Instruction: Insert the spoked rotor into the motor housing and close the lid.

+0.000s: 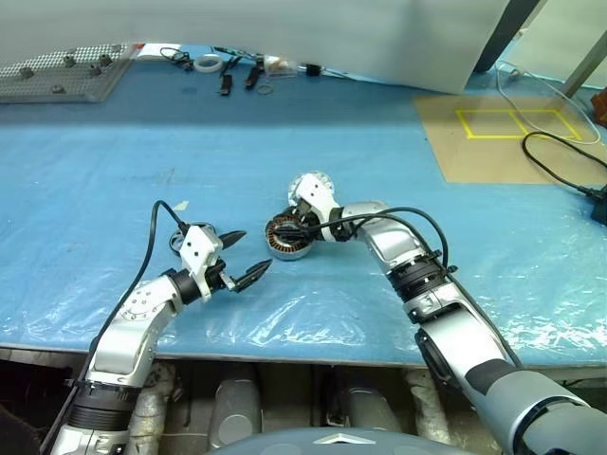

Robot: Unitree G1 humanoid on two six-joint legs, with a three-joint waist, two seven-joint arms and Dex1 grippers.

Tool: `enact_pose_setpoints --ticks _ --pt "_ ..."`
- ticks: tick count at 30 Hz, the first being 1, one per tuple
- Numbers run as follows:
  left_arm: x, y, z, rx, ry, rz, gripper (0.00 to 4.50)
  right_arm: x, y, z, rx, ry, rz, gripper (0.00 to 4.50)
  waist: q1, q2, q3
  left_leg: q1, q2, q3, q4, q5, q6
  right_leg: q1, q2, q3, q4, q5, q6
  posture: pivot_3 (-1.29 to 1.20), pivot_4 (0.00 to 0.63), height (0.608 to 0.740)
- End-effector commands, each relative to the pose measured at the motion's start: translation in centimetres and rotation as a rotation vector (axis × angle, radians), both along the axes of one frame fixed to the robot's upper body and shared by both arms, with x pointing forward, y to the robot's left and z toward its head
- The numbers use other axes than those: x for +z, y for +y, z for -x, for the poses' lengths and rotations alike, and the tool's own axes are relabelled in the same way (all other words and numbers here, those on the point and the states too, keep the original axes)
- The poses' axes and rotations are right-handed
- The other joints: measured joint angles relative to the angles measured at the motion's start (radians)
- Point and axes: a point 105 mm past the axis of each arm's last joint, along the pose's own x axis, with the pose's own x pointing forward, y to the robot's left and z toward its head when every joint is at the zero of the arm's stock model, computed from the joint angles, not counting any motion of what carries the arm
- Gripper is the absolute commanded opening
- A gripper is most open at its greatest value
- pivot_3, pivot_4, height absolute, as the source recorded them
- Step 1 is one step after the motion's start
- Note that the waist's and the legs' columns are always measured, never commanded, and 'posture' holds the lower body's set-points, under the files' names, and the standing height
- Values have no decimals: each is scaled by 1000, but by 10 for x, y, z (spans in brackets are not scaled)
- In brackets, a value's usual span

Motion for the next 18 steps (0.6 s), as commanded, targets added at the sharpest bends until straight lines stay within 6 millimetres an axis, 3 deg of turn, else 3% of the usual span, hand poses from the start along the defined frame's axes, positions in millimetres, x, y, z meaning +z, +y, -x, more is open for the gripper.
enact_pose_setpoints --ticks 1,12,15,18 --pt "9 2 -1 5 -44 -6 4500 11 6 -2 14 -37 -18 2872 0 0 0 0 0 0 0 0 0 0 0 0 0 0 0 0 150 740" --pt "7 2 -2 5 -42 -17 4500 15 13 -4 0 -33 -52 2872 -2 0 0 0 0 0 0 0 0 0 0 0 0 0 0 0 150 740" --pt "6 2 -2 5 -41 -18 4500 13 13 -2 1 -21 -55 2282 -2 0 0 0 0 0 0 0 0 0 0 0 0 0 0 0 150 740" --pt "5 2 -2 8 -38 -17 4500 13 12 -3 -5 -19 -55 1310 -1 0 0 0 0 0 0 0 0 0 0 0 0 0 0 0 150 740"
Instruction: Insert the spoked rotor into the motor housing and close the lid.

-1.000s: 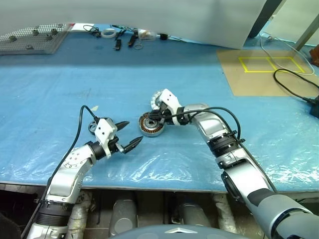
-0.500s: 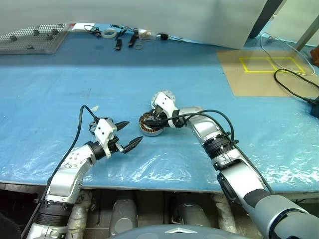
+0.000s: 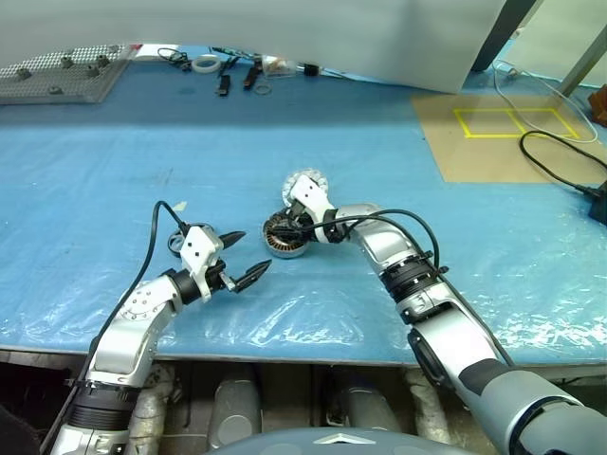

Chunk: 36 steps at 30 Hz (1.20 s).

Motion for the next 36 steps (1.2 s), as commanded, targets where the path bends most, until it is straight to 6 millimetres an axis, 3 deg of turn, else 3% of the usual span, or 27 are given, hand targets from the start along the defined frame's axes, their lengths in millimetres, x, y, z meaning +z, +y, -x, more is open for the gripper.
enact_pose_setpoints --ticks 1,2,12,22,31,36 --pt "8 0 -1 1 -45 -3 4500 13 4 -1 5 -21 -33 980 0 0 0 0 0 0 0 0 0 0 0 0 0 0 0 0 150 740" --pt "8 0 -1 0 -44 -4 4500 12 4 -2 3 -23 -28 657 0 0 0 0 0 0 0 0 0 0 0 0 0 0 0 0 150 740" --pt "8 0 -3 4 -46 -2 4500 9 2 -2 10 -35 -1 647 0 0 0 0 0 0 0 0 0 0 0 0 0 0 0 0 150 740" --pt "7 -1 5 -34 -36 -3 4500 42 -9 10 89 -38 -182 647 2 0 0 0 0 0 0 0 0 0 0 0 -1 0 0 0 150 740" --pt "5 -1 4 -40 -32 -9 4500 16 -22 20 107 -41 -73 647 1 0 0 0 0 0 -1 0 0 0 0 0 -1 0 0 0 150 740" --pt "5 -1 3 -41 -32 -11 4500 14 -22 16 90 -53 -62 647 0 0 0 0 0 0 -1 0 0 0 0 0 -1 0 0 0 150 740"
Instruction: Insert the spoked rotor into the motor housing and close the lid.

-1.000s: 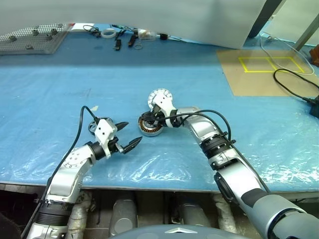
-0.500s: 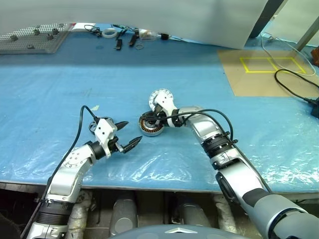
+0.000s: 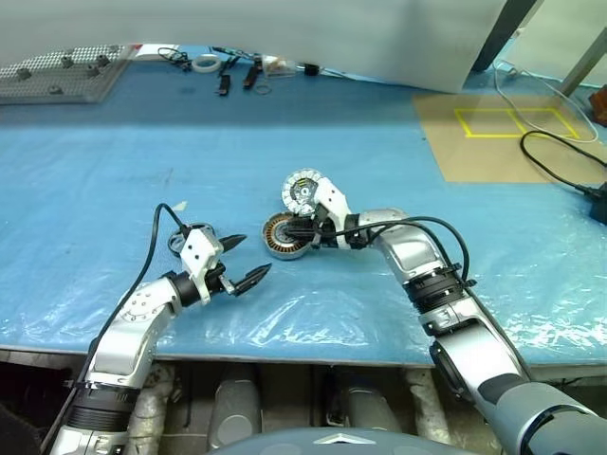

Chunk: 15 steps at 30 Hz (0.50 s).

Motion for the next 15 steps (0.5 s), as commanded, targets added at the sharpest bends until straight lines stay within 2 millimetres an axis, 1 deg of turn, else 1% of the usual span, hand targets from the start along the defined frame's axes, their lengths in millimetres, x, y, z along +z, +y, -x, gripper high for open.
enact_pose_setpoints --ticks 1,4,10,15 --pt "6 0 0 -11 -34 -7 4500 10 5 -2 7 -53 -10 647 1 0 0 0 0 0 0 0 0 0 0 0 0 0 0 0 150 740" --pt "6 1 1 -11 -32 -8 4500 8 5 -2 12 -56 3 647 1 0 0 0 0 0 0 0 0 0 0 0 0 0 0 0 150 740" --pt "3 1 2 -10 -28 -10 4500 -2 -2 -2 13 -52 48 647 1 0 0 0 0 0 0 0 0 0 0 0 0 0 0 0 150 740" --pt "3 1 2 -12 -27 -10 4500 -5 -3 -3 14 -52 58 647 1 0 0 0 0 0 0 0 0 0 0 0 0 0 0 0 150 740"
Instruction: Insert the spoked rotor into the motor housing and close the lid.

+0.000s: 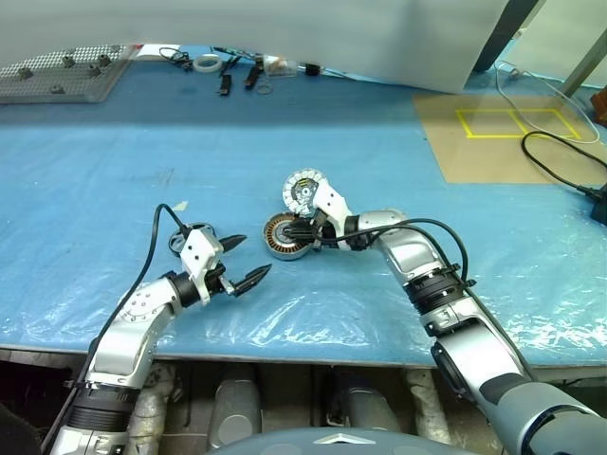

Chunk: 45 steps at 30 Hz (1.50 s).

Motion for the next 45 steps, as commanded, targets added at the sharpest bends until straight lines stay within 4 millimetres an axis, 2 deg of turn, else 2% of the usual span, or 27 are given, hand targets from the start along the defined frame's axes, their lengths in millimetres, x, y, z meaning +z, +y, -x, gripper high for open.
enact_pose_setpoints --ticks 1,7,20,32,45 --pt "4 0 2 -12 -27 -8 4500 2 1 0 15 -19 12 647 0 0 0 0 0 0 0 0 0 0 0 0 0 0 0 0 150 740" --pt "5 -1 2 -14 -28 -6 4500 -2 0 5 40 -14 28 647 0 0 0 0 0 0 0 0 1 0 0 0 0 0 0 0 150 740" --pt "6 -2 2 -15 -28 -7 4500 3 6 2 34 -33 11 647 0 0 0 0 0 0 0 -2 3 0 0 0 0 0 0 0 150 740" --pt "7 -3 3 -15 -30 -7 4500 -5 3 4 38 -25 43 647 0 0 0 0 0 0 0 -2 3 0 0 0 0 0 0 0 150 740" --pt "7 -2 2 -12 -31 -8 4500 -4 2 3 31 -31 44 647 0 0 0 0 0 0 0 -2 3 0 0 0 0 0 0 0 150 740"
